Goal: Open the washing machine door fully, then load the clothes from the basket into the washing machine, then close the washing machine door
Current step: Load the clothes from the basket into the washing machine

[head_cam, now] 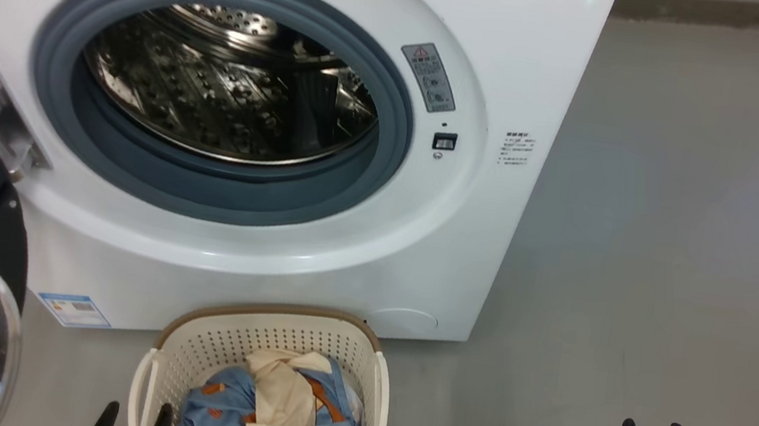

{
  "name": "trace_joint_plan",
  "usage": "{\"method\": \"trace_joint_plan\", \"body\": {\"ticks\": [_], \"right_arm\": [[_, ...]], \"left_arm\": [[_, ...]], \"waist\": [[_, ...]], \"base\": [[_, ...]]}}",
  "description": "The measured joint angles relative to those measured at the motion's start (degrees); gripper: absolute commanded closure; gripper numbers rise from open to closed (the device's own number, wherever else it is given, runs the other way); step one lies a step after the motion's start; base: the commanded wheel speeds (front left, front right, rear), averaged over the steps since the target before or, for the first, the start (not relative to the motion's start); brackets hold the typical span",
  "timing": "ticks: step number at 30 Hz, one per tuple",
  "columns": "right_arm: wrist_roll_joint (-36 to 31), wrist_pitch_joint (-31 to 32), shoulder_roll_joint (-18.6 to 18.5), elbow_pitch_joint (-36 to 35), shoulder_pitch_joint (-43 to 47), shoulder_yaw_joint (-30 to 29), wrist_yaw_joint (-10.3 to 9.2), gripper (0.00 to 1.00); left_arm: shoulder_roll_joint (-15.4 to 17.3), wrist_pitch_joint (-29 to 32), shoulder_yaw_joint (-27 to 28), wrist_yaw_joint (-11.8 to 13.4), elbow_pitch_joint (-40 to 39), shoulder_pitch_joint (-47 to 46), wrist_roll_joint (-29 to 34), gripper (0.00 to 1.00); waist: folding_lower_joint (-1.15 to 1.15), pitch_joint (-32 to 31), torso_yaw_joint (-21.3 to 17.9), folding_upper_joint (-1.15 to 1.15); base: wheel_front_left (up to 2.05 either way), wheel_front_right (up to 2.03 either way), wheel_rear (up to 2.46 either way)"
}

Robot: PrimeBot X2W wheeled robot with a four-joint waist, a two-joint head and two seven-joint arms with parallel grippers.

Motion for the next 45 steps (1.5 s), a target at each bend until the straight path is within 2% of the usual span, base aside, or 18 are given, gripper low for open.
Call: {"method": "trace_joint_plan", "body": {"ticks": [5,14,27,37,45], "right_arm": [[0.0,0.0,0.97,-0.14,-1.96,0.16,0.0,0.0],[0.0,0.0,3.12,-0.1,-7.62,1.55,0.0,0.0],[0.0,0.0,4.8,0.38,-14.39,4.04,0.0,0.0],[0.0,0.0,4.86,0.66,-18.36,6.06,0.0,0.0],[0.0,0.0,5.04,0.52,-21.3,7.8,0.0,0.0]], "left_arm": [[1.47,0.0,-1.59,0.0,3.69,-2.51,-1.16,0.0],[3.28,0.04,-5.41,0.0,12.93,-12.79,-3.43,0.0],[5.44,5.15,-6.44,0.0,25.15,-23.57,-7.45,0.0],[7.21,8.09,-8.67,0.0,34.34,-31.05,-12.96,0.0],[9.23,8.16,-11.37,0.0,39.76,-36.66,-16.56,0.0]], "waist": [[0.0,2.85,-1.01,0.0],[0.0,10.4,-3.22,0.0],[0.0,19.94,-7.16,0.0],[0.0,25.97,-10.12,0.0],[0.0,31.06,-12.16,0.0]], "base": [[0.0,0.0,0.0],[0.0,0.0,0.0],[0.0,0.0,0.0],[0.0,0.0,0.0],[0.0,0.0,0.0]]}}
